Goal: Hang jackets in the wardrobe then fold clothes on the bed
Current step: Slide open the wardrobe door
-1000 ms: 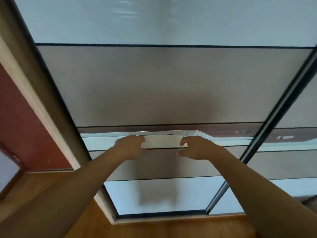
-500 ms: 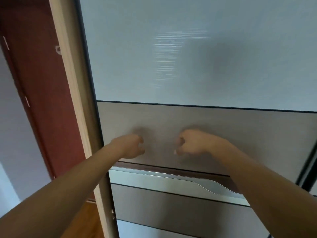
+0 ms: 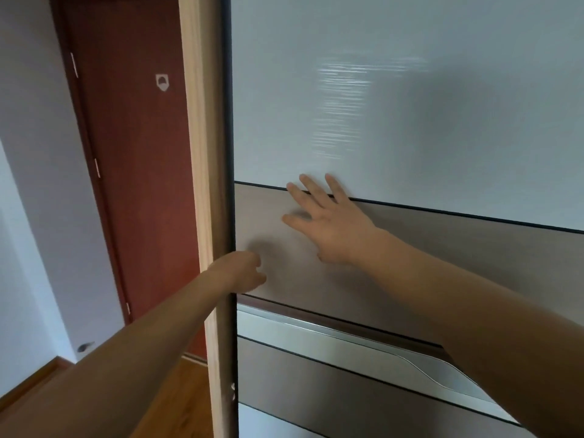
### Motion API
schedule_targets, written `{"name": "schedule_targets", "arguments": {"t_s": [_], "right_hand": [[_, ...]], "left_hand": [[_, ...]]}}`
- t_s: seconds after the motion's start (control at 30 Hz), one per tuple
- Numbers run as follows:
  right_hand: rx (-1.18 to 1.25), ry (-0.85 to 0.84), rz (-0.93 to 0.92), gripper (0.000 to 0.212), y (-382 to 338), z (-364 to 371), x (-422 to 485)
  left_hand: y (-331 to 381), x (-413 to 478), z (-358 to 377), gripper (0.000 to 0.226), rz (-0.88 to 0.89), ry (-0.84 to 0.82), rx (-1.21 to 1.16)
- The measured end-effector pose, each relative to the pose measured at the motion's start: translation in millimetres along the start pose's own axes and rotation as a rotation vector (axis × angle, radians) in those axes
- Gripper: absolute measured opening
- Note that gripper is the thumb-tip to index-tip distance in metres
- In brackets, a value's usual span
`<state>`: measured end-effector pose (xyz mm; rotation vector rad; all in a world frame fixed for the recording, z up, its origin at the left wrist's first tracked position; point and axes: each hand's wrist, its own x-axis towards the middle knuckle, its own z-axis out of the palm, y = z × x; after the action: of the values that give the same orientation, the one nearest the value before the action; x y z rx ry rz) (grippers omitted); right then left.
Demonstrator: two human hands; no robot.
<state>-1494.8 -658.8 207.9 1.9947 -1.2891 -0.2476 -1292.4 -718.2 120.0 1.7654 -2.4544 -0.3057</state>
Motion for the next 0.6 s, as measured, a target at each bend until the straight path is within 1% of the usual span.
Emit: {"name": "schedule_targets", "arguments": {"t_s": [0.17, 0.23, 0.33, 0.43, 0.5, 0.53, 0.57, 0.6], "right_hand": [[-0.162, -0.015, 0.059, 0.081, 2, 18, 26], [-0.194, -0.013, 0.072, 0.081, 5, 26, 25], [-0.202, 0.012, 0.071, 0.080, 11, 34, 21], [-0.211, 0.019, 0.070, 0.083, 16, 39, 19], [-0.216, 0.009, 0.075, 0.086, 19, 42, 14], [-0.214, 0.010, 0.076, 0.086, 20, 44, 11], [-0.209, 0.014, 0.079, 0.087, 22, 45, 8], [-0.200, 0.014, 0.085, 0.087, 24, 47, 4]], "left_hand": [[-9, 17, 3, 0.051, 0.026, -0.012, -0.015], [-13, 28, 5, 0.048, 0.043, -0.016, -0.025], [-17, 43, 3, 0.034, 0.023, -0.027, -0.006], [-21, 51, 2, 0.033, 0.001, -0.028, 0.036], [-23, 49, 1, 0.032, -0.045, -0.029, 0.079], [-25, 50, 1, 0.029, -0.054, -0.020, 0.065], [-27, 52, 3, 0.028, -0.031, -0.018, 0.087], [-27, 54, 5, 0.026, -0.041, -0.010, 0.016]]}}
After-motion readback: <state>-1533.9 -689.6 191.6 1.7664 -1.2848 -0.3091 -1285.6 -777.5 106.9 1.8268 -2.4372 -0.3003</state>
